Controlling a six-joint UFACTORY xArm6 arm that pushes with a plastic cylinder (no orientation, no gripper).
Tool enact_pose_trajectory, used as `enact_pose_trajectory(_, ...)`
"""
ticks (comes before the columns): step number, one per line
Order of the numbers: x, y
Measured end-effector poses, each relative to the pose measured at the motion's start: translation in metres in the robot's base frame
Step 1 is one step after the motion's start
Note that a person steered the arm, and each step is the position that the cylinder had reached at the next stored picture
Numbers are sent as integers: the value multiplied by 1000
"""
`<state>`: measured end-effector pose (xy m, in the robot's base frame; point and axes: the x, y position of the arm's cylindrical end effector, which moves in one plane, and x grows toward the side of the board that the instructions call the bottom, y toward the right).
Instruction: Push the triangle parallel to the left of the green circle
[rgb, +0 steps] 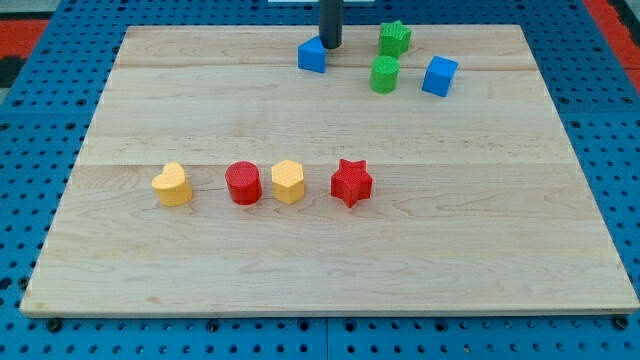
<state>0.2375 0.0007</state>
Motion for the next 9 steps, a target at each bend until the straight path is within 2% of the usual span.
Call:
enact_pose_trajectory(1, 23, -11)
enact_pose_trajectory(2, 26, -4)
enact_pose_trajectory(4, -10, -24)
enact_pose_trajectory(5, 2, -63)
enact_pose_trajectory(6, 27, -59)
enact_pose_trajectory(7, 20, -43)
enact_pose_trajectory(9, 34, -35)
